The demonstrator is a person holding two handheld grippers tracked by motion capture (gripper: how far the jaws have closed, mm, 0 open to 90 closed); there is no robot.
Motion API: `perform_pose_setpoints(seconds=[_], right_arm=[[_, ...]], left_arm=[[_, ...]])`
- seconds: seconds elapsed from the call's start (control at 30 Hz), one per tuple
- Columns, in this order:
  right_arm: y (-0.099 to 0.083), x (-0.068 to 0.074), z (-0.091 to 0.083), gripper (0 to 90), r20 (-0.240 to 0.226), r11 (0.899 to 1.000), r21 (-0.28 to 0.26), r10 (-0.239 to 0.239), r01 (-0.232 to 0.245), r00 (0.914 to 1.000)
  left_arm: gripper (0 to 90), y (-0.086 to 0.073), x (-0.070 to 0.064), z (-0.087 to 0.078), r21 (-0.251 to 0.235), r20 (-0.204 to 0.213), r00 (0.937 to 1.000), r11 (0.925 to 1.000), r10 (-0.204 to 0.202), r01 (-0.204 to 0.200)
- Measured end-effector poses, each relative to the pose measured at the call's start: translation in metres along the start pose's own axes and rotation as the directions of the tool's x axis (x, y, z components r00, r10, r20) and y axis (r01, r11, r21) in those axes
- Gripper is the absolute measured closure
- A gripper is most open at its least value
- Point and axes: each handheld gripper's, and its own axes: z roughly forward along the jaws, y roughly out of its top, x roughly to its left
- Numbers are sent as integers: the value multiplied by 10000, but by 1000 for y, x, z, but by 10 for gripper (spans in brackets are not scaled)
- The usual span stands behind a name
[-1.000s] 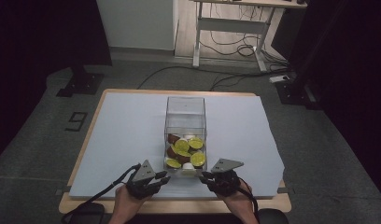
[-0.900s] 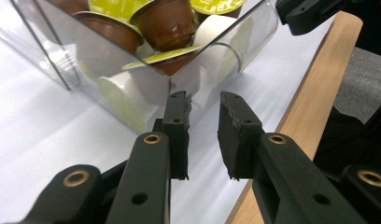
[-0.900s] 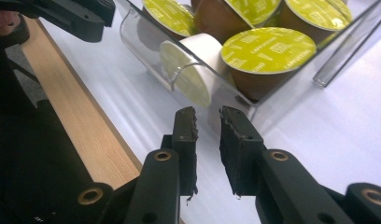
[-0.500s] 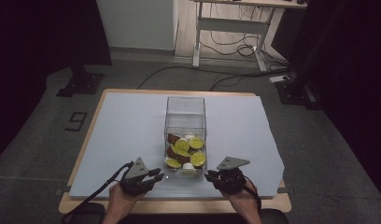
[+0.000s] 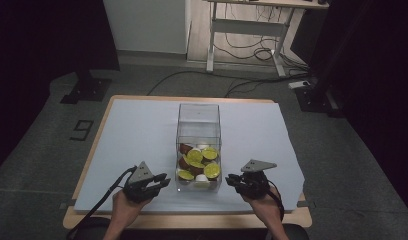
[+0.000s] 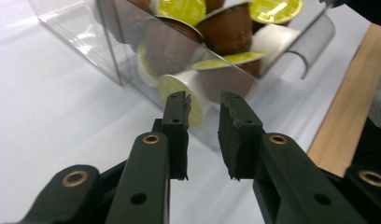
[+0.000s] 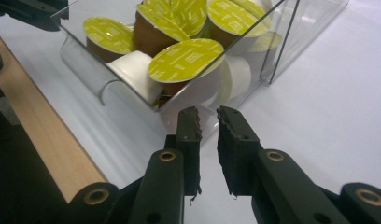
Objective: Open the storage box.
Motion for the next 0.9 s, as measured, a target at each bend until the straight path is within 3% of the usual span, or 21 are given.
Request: perform_pose_setpoints(seconds=[0.4, 0.83, 0.9], right_arm=[[12, -20, 9, 705, -49, 10000, 21, 5, -4, 10000], [14, -37, 12, 604, 407, 9996, 221, -180, 171, 9990], [13, -42, 12, 587, 759, 9985, 403, -406, 376, 9963]], left_arm=[[687, 2, 17, 3, 51, -370, 9992, 9999, -121, 123], [581, -4, 24, 16, 323, -620, 9981, 9995, 33, -13], [552, -6, 26, 17, 357, -665, 9978, 9994, 2, 22]])
